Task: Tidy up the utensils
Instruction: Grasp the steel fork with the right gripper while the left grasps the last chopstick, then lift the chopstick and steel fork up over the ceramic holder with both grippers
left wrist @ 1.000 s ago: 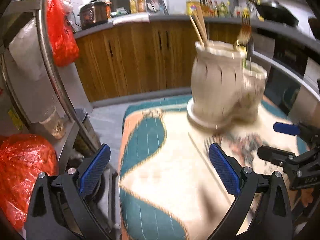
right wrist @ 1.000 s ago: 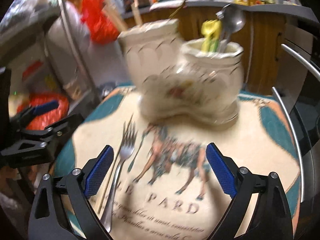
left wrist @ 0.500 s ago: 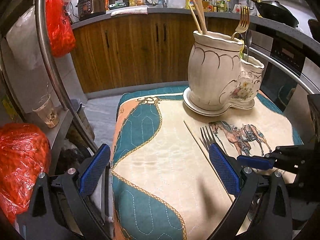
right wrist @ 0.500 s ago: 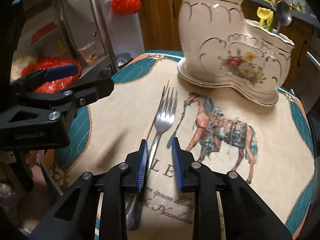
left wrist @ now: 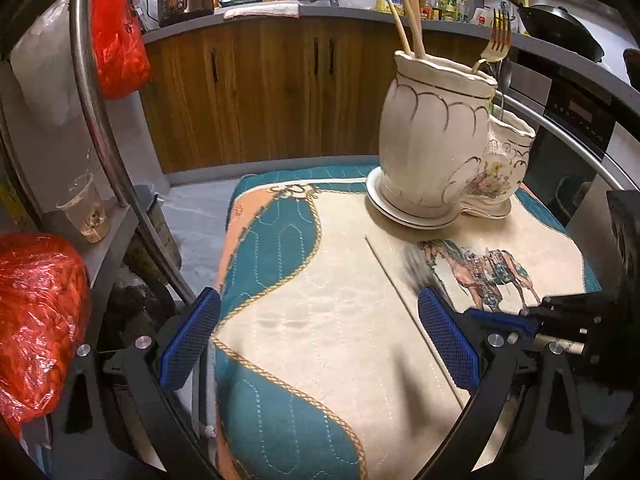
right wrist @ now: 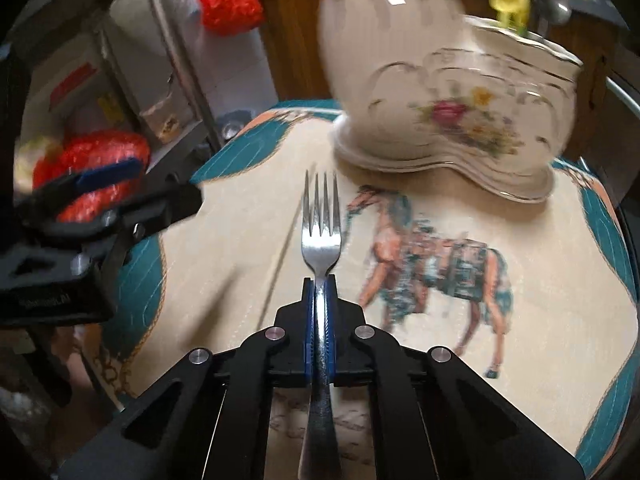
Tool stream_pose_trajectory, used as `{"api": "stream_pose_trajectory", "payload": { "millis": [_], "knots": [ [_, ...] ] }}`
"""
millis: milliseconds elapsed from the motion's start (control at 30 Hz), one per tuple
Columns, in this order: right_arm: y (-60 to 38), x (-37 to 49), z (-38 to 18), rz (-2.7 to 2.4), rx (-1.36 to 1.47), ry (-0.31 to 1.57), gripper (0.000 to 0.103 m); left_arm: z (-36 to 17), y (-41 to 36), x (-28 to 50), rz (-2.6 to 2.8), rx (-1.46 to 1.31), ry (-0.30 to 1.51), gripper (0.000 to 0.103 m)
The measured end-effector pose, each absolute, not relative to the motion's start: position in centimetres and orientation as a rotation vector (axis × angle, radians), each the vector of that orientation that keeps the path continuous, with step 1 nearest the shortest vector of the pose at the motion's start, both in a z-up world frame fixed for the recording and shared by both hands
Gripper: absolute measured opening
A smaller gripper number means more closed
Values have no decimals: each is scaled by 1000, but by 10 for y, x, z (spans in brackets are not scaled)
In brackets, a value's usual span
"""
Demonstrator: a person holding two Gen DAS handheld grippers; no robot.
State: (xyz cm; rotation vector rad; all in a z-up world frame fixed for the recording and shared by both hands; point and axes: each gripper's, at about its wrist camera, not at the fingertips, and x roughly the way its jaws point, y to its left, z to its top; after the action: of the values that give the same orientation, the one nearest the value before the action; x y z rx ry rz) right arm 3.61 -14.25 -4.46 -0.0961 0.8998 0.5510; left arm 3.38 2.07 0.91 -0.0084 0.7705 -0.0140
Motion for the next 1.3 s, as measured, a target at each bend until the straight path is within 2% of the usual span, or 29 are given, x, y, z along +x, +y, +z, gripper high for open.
{"api": "stream_pose_trajectory", "payload": {
  "millis": [267, 333, 533, 600, 733, 767, 800, 867, 900, 1100, 1300],
  "knots": [
    [-181, 48, -30, 482, -34, 856, 6, -4, -4, 42, -89, 21, 819, 97],
    [-187, 47, -29, 479, -25, 854, 6, -8, -12, 46, -102, 35, 837, 93],
    [-194, 43, -29, 481, -41, 839, 6, -22, -35, 59, -96, 97, 892, 67],
    [-198, 43, -28, 488, -36, 841, 6, -26, -39, 63, -102, 105, 915, 49],
    [-200, 43, -28, 510, -29, 844, 6, -30, -36, 70, -120, 89, 937, 39],
    [-200, 42, -27, 515, -30, 839, 6, -30, -34, 72, -118, 84, 937, 32],
    [-201, 41, -25, 522, -27, 835, 6, -30, -32, 73, -112, 83, 937, 20],
    [-203, 39, -22, 534, -19, 821, 6, -30, -26, 76, -112, 60, 942, 9],
    [-204, 38, -20, 540, -14, 811, 6, -30, -22, 77, -115, 47, 945, 6],
    [-215, 38, -11, 554, 27, 763, 6, -29, -12, 77, -140, 15, 938, 6],
    [-227, 38, -2, 545, 65, 717, 6, 0, -7, 57, -148, -12, 815, 6]
  ]
}}
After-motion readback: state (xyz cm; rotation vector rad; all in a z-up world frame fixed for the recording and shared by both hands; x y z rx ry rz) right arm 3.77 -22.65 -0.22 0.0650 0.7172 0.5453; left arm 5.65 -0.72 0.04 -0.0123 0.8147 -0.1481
